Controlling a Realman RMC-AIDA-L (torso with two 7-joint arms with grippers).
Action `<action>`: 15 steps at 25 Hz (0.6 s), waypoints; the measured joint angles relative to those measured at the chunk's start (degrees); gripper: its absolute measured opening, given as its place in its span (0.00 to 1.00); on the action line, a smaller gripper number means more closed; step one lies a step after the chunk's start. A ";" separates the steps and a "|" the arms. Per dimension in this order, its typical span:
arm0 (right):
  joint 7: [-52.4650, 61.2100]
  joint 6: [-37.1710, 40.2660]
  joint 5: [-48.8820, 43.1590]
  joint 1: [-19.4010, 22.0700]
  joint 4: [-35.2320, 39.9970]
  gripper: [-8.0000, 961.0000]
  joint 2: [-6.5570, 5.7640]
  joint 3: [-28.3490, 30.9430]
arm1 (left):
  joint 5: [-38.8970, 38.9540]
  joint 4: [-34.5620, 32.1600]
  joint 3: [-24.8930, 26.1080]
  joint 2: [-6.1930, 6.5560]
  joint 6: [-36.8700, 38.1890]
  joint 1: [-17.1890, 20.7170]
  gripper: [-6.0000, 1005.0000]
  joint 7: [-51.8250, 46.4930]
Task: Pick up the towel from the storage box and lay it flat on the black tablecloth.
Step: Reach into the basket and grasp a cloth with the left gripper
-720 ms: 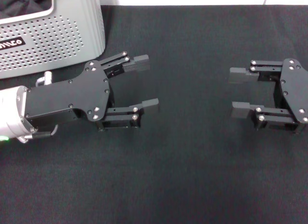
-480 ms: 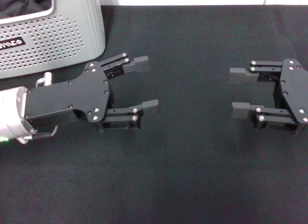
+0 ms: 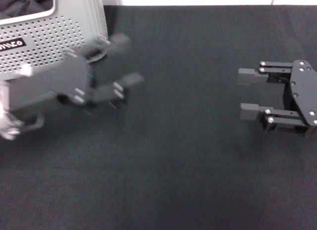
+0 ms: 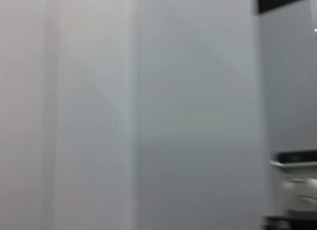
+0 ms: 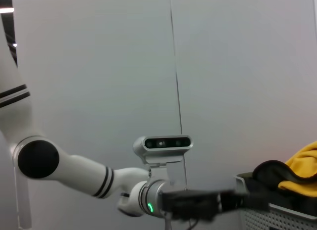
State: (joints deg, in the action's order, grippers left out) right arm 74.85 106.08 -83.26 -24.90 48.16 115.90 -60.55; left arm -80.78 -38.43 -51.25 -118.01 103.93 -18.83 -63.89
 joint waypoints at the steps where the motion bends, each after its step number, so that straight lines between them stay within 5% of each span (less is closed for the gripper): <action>1: -0.03 0.00 0.02 0.02 -0.30 0.60 -0.01 0.08 | -0.18 0.09 2.89 -0.01 -0.21 0.55 0.87 0.24; 8: -0.31 -0.71 0.10 0.32 -1.21 0.60 -0.09 0.34 | 0.40 0.10 22.12 -1.34 -2.63 3.68 0.87 6.15; 15: -0.32 -3.05 -0.12 -0.65 -1.41 0.60 -0.24 0.01 | 0.74 -0.49 29.38 -1.70 -5.95 2.98 0.87 10.26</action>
State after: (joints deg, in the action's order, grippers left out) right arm 74.53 103.03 -83.39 -25.54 46.75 115.66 -60.54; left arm -80.04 -38.92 -21.87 -119.70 97.98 -15.85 -53.64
